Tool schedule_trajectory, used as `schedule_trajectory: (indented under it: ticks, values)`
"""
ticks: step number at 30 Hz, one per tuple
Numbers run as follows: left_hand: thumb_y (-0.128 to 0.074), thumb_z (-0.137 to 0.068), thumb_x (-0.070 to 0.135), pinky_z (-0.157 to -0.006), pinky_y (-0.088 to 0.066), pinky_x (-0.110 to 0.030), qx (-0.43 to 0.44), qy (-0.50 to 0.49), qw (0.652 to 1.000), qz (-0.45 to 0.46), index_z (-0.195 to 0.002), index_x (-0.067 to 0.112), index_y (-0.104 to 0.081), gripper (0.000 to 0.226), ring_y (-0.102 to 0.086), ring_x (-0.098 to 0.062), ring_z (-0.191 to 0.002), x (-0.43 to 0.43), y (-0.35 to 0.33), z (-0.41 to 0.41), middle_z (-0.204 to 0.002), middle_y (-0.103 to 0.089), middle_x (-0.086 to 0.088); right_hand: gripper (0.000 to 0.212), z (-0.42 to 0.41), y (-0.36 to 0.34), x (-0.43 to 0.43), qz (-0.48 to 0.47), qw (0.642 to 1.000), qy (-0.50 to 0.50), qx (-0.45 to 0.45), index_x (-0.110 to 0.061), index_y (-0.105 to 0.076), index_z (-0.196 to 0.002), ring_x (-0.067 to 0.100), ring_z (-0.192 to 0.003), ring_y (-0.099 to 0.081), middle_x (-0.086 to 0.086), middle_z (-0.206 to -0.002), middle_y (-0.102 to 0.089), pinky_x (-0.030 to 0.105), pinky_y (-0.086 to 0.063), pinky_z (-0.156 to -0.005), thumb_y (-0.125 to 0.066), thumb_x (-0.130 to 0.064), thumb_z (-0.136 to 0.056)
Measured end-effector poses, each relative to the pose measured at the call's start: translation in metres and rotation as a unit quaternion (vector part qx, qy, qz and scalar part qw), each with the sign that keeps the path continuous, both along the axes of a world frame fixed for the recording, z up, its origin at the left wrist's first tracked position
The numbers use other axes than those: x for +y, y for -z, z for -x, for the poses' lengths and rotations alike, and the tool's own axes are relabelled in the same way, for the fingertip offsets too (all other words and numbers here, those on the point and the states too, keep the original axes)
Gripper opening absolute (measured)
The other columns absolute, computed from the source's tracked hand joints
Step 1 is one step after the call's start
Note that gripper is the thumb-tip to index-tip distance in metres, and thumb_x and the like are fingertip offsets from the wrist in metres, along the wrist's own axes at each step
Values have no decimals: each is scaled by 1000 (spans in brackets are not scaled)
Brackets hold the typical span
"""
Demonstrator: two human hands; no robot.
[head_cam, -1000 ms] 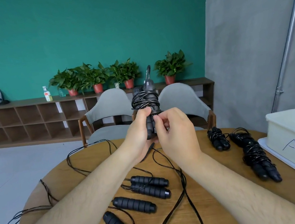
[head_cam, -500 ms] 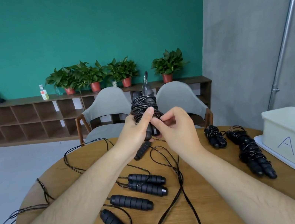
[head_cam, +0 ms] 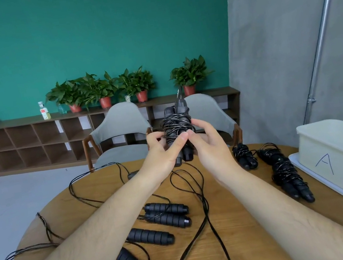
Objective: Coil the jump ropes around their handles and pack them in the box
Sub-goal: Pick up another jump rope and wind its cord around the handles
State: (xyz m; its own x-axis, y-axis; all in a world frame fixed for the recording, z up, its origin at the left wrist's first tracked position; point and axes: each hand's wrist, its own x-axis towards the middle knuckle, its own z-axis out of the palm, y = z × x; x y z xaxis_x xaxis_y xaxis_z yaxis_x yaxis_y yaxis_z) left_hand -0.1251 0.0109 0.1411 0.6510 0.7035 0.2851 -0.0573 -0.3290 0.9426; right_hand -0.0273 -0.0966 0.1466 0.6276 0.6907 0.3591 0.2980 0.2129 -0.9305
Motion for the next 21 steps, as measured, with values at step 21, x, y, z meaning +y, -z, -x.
schedule_trajectory:
  ticks: [21]
  values:
    - [-74, -91, 43, -52, -37, -27, -3, 104, 993, 48, -99, -13, -62, 58, -49, -21, -57, -42, 57, -110, -73, -64, -19, 36, -92, 64, -51, 72, 979, 161, -106, -22, -56, -140, -1, -105, -59, -27, -105, -58, 18, -46, -96, -49, -30, -105]
